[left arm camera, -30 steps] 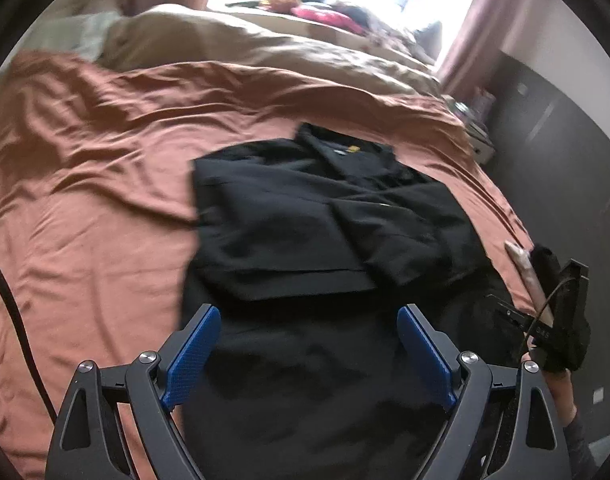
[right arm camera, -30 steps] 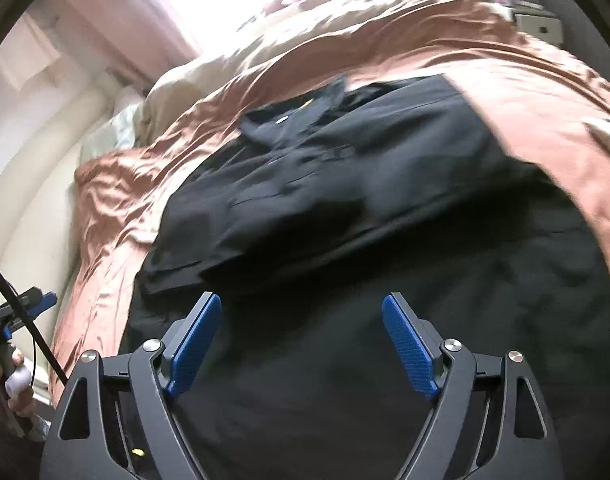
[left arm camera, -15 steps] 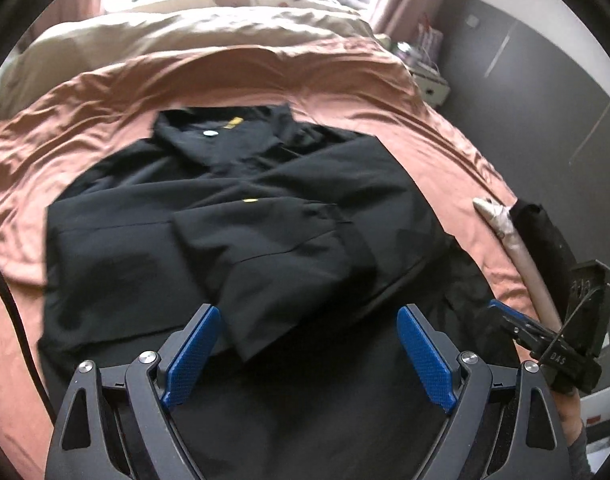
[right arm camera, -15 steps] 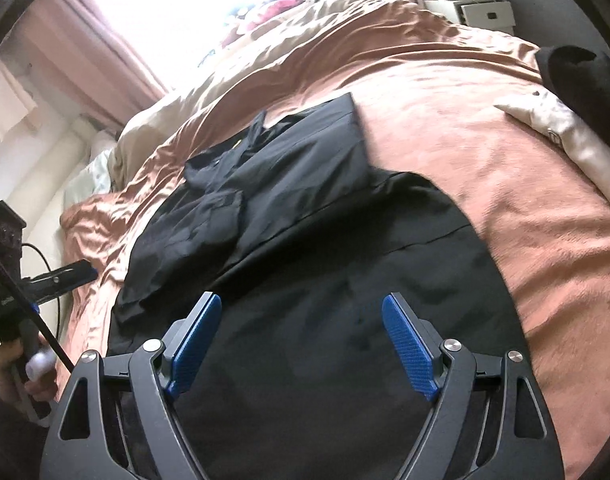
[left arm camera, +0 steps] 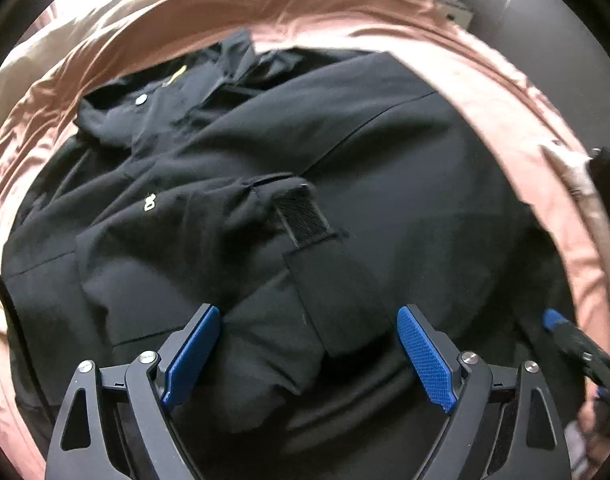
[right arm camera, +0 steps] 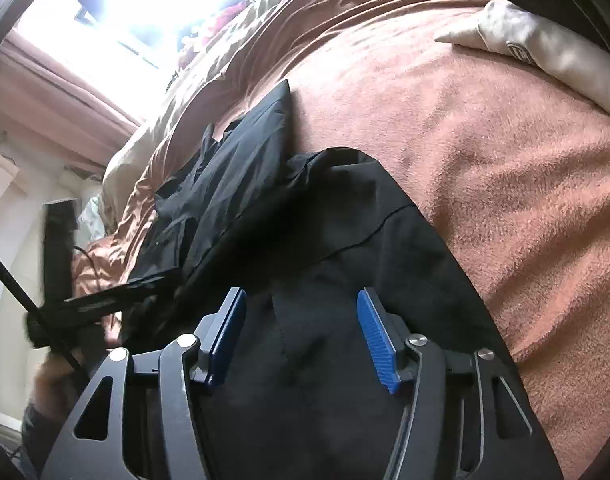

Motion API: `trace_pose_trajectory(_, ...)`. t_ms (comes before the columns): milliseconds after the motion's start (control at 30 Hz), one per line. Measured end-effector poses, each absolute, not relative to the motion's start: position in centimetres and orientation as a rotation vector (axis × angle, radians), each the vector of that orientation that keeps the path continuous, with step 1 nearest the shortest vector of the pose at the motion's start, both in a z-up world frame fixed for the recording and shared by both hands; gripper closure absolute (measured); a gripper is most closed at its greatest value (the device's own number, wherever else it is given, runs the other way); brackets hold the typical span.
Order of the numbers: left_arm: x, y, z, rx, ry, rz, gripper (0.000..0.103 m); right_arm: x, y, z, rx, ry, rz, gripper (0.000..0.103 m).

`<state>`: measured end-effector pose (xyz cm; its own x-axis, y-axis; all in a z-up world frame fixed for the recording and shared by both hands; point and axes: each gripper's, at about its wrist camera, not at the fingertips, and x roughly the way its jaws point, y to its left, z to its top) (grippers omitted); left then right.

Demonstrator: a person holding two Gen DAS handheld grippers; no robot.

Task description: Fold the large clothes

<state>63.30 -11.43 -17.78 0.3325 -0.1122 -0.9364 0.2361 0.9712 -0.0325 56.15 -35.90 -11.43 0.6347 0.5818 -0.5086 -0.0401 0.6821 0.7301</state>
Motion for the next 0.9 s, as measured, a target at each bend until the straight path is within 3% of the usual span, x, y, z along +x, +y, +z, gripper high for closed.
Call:
trace_pose_trajectory(100, 63.7, -10.9, -18.5, 0.092, 1.216, -0.214, 0.020, 56.3, -35.9, -11.7, 0.755, 0.818, 0.400, 0.049)
trace_pose_trajectory(233, 63.7, -10.7, -18.1, 0.098, 1.223, -0.240, 0.059, 56.4, -35.8, -12.0, 0.755, 0.816, 0.395, 0.049)
trace_pose_trajectory(300, 63.3, -10.4, -17.1, 0.115, 1.204, -0.236, 0.069, 56.6, -35.9, -12.0, 0.752, 0.818, 0.388, 0.049)
trace_pose_trajectory(700, 59.3, 1.8, -8.5, -0.057, 1.060, -0.196, 0.071, 55.4, -35.3, -9.4, 0.734, 0.807, 0.351, 0.049)
trace_pose_trajectory(900, 56.9, 7.5, -6.9, -0.102, 1.052, -0.144, 0.053, 54.9, -33.5, -7.8, 0.701, 0.803, 0.371, 0.049)
